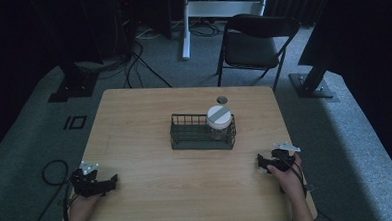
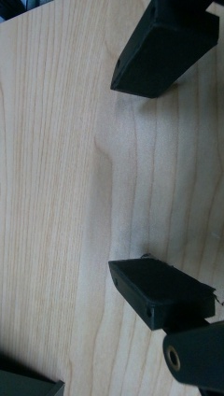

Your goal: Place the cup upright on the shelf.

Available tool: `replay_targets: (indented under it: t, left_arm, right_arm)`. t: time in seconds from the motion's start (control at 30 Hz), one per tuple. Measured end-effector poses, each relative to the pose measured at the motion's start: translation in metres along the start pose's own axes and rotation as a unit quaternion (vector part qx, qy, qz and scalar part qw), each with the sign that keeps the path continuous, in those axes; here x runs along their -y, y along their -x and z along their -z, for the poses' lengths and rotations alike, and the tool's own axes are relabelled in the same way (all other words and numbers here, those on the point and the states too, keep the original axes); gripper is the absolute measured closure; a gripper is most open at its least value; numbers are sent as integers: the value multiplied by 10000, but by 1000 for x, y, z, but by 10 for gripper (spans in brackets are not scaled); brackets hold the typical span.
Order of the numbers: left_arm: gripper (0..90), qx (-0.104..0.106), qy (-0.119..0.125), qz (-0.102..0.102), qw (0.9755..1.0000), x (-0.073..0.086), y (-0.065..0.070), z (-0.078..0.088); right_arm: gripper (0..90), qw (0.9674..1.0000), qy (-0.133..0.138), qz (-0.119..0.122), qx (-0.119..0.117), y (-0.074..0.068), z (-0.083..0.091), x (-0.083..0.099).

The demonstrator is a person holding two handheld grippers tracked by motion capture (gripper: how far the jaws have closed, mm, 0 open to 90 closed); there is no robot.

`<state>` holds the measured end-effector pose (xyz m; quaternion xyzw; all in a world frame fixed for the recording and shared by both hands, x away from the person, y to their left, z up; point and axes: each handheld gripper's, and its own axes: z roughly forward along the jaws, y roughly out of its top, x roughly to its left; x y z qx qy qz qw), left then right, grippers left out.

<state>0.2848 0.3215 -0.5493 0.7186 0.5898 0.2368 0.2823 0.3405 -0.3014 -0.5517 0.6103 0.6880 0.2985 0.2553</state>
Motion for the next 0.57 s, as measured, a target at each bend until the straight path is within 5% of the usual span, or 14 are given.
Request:
replay_targets:
  t: [0.57]
  left_arm:
    - [3,0,-1,1,10000,0,0,0]
  right_arm:
    - [114,10000,-7,8,-25,0,0,0]
